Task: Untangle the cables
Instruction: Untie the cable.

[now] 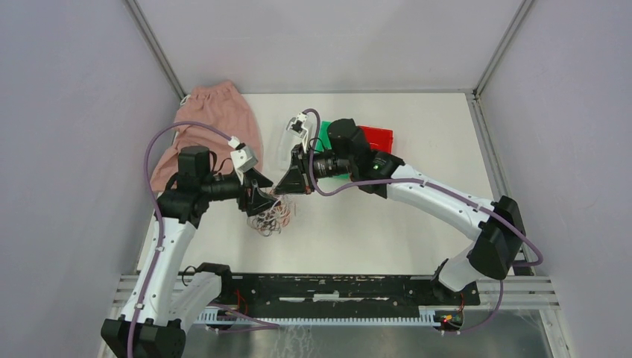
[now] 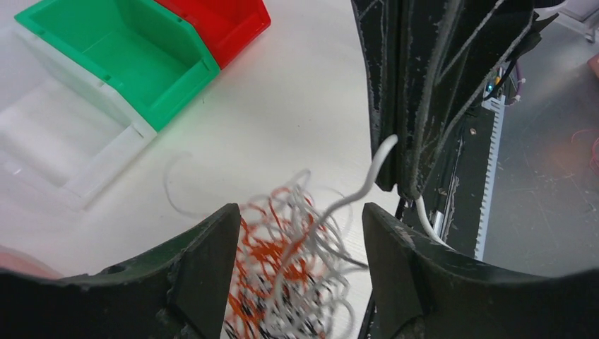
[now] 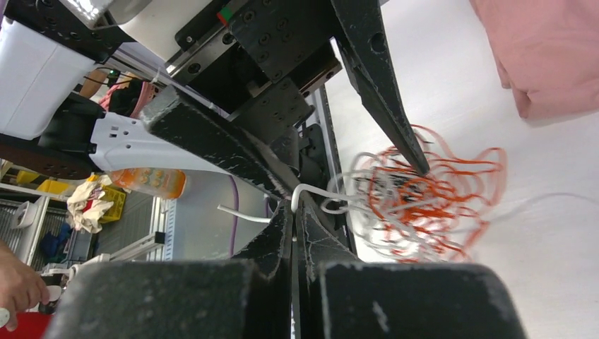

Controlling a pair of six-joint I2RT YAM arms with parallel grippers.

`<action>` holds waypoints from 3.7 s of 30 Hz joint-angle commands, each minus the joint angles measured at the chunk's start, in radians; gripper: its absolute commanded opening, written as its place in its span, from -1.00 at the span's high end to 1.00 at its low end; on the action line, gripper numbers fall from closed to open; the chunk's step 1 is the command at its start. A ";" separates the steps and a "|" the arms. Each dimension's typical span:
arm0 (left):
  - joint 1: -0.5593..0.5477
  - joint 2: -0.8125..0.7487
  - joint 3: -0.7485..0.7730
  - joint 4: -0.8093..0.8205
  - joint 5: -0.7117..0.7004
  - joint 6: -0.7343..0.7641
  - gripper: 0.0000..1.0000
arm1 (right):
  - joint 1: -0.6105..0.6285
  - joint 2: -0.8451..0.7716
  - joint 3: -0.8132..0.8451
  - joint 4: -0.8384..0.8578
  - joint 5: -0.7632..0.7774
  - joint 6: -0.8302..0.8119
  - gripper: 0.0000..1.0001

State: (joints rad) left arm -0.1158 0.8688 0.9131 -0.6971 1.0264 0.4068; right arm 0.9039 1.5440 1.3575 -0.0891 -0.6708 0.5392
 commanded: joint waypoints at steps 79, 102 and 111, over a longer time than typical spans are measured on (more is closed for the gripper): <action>-0.049 -0.062 0.256 0.639 0.055 -0.859 0.94 | 0.084 0.109 -0.512 0.892 0.456 0.069 0.14; -0.049 0.159 0.767 0.862 -0.145 -0.805 0.94 | 0.084 0.010 -0.607 0.778 0.630 -0.014 -0.50; -0.049 0.201 0.849 0.881 -0.243 -0.795 0.94 | 0.084 -0.216 -0.491 0.514 0.636 -0.193 -0.62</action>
State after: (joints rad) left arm -0.1596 1.0580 1.7130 0.1478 0.8371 -0.4217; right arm 0.9874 1.4017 0.7769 0.5117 -0.0456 0.4488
